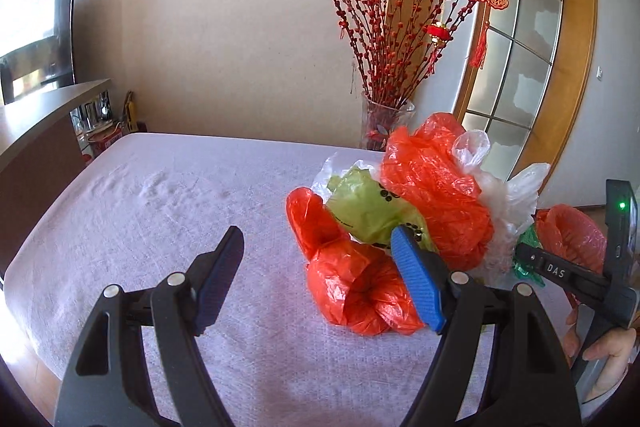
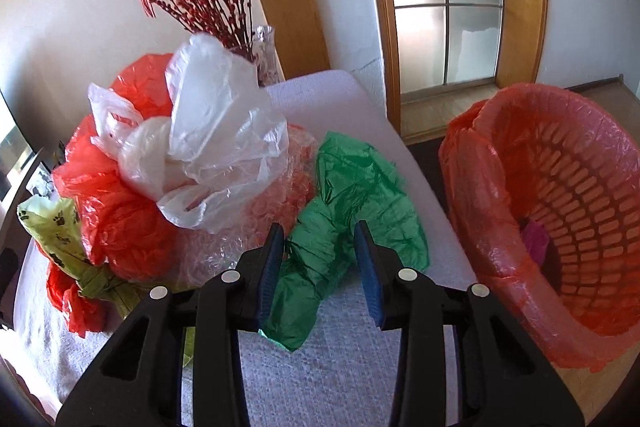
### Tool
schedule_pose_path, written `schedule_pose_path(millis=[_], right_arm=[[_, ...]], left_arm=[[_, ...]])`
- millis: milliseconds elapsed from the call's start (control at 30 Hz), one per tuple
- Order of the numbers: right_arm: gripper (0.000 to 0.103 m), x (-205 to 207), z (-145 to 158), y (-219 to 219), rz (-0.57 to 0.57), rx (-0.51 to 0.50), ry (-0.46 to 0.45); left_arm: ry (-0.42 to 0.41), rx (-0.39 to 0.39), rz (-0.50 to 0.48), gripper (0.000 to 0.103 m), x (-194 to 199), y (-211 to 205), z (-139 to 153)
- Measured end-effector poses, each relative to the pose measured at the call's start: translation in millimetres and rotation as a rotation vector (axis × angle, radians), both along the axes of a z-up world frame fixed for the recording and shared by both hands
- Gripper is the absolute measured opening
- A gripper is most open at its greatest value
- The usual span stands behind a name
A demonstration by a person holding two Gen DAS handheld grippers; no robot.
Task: Collect trash
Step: 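Reach the right gripper to the green plastic bag and close on it, then grasp the yellow-green paw-print bag with the left gripper while the right holds the green bag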
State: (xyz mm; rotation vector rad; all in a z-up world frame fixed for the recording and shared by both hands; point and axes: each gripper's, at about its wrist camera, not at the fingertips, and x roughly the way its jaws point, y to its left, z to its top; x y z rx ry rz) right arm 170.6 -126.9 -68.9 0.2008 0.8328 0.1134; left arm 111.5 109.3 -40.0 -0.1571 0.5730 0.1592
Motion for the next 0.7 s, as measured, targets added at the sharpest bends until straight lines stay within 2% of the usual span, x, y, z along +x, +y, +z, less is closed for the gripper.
schedule_pose_path(millis=[133,367,500,700], right_arm=[[0.035,0.2,-5.8,6.7,0.016,-0.015,0.014],[0.024,-0.1,-6.4,10.7,0.039,-0.026,0.001],[0.023,-9.1,-4.8,4.3,0.033,-0.003,-0.004],[0.023,-31.0,1.0,-8.9,0.017,0.032,-0.023]], left_arm=[[0.008,-0.011,-0.014,0.075,-3.2,-4.2,-4.9],[0.018,-0.037,-0.071,0.074,4.9,-19.9,-5.6],[0.044,-0.05,-0.113,0.068,18.4,-34.0,-4.5],[0.117,-0.041,-0.126,0.058,44.1,-52.2,-12.0]])
